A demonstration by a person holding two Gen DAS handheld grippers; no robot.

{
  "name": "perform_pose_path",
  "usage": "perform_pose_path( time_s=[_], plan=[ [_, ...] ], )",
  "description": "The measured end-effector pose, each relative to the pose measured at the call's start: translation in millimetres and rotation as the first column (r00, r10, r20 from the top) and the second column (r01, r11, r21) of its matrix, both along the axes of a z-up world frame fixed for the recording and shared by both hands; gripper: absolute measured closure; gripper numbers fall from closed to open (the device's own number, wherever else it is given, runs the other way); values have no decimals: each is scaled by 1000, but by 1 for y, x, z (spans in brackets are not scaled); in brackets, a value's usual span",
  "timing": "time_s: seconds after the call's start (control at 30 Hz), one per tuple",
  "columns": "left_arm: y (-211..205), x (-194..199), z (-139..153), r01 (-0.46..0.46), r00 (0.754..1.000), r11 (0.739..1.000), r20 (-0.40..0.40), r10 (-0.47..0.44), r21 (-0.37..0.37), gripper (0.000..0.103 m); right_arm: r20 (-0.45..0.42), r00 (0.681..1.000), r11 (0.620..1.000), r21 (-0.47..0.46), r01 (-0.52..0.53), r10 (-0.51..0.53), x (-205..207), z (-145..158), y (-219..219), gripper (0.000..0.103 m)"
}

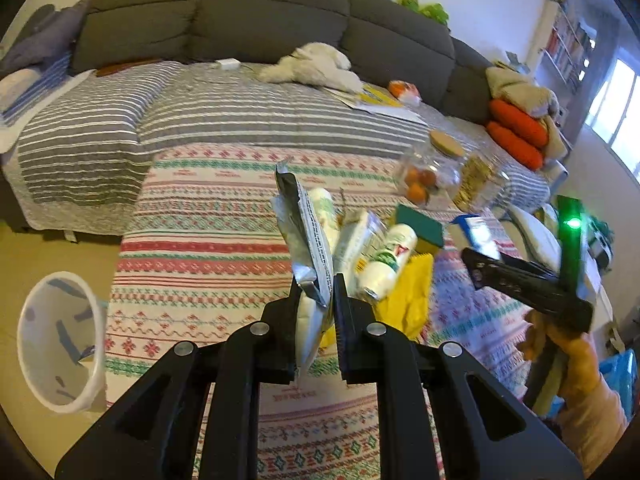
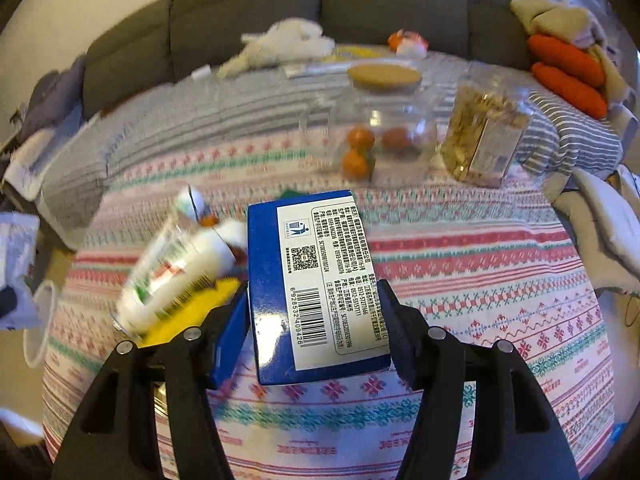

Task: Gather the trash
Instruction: 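Lift the receipt with the left tool while the right tool grasps the blue barcode box, then drop the receipt into the wastebasket with the left tool while the right tool carries the box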

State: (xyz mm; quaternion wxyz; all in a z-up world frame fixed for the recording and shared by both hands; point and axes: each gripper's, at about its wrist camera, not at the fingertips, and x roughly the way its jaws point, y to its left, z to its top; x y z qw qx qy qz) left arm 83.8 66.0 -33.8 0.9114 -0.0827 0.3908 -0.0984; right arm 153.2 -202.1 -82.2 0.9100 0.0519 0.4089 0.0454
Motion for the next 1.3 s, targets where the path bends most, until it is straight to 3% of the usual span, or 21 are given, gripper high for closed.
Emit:
perform_pose_path(
  time_s=[0.2, 0.43, 1.0, 1.3],
  plan=[
    [19, -1, 4, -101, 994, 995, 35, 101, 9, 89, 110, 993, 999, 5, 34, -34, -14, 24, 20, 43],
    [45, -3, 10, -195, 979, 981, 64, 195, 0, 89, 199, 980, 1000, -5, -8, 9, -28, 38, 61, 43],
    [120, -21, 13, -370, 928, 929, 59, 368, 22, 89, 217, 959, 982, -12, -187, 185, -49, 32, 164, 42],
    [191, -29, 7, -506, 863, 862, -21, 505, -26, 89, 204, 943, 964, -16, -265, 263, -54, 28, 204, 42]
  ],
)
